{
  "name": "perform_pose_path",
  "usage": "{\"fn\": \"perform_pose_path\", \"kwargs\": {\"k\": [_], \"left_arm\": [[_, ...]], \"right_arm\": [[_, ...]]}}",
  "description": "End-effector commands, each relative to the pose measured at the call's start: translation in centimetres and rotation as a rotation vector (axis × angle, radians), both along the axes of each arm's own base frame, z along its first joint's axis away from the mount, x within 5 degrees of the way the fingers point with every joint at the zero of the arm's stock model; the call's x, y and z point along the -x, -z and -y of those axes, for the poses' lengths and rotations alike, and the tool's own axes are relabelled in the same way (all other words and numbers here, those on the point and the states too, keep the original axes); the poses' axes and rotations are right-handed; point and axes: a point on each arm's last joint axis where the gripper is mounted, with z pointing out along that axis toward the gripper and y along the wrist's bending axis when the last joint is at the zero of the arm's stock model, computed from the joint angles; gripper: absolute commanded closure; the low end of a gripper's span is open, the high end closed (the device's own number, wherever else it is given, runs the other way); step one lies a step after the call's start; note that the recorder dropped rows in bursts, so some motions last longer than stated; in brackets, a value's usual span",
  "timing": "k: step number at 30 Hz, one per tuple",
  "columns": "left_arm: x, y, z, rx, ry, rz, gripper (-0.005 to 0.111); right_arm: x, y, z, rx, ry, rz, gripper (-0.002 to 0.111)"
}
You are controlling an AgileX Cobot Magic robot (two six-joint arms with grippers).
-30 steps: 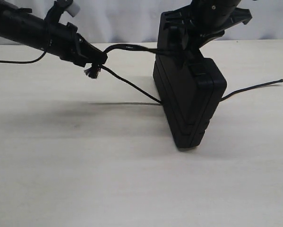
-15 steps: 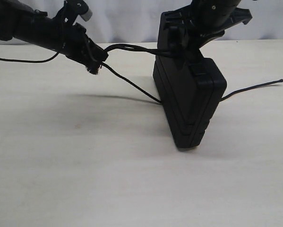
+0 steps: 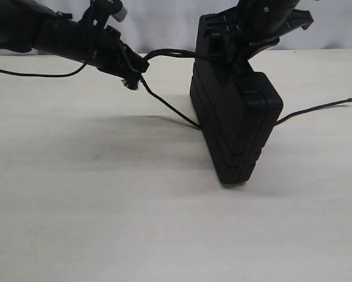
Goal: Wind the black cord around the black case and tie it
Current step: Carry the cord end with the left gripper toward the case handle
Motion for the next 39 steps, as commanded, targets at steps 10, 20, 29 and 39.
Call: {"fn": "perform_pose_path", "kwargs": {"k": [10,20,29,39], "left_arm": [[4.0,-2.0,9.5,0.107,0.25,0.235,0.107],[5.0,-2.0,10.8,0.073,0.353,0.303,0.094],[6.6,-5.6,8.4,-0.263,0.489,0.456,0.064],[4.3,-0.9,9.3,-0.152,0.245,0.261,0.081]], "right_arm": [[0.2,0.7,0.1,0.032,-0.019,-0.052,0.104],[0.1,0.7,0.1,0.031,-0.019,-0.05,0.104],[0.2,0.7,0.1,0.033,-0.019,-0.054,0.104],[0.2,0.7,0.1,0.032,-0.017,-0.054,0.104]]}}
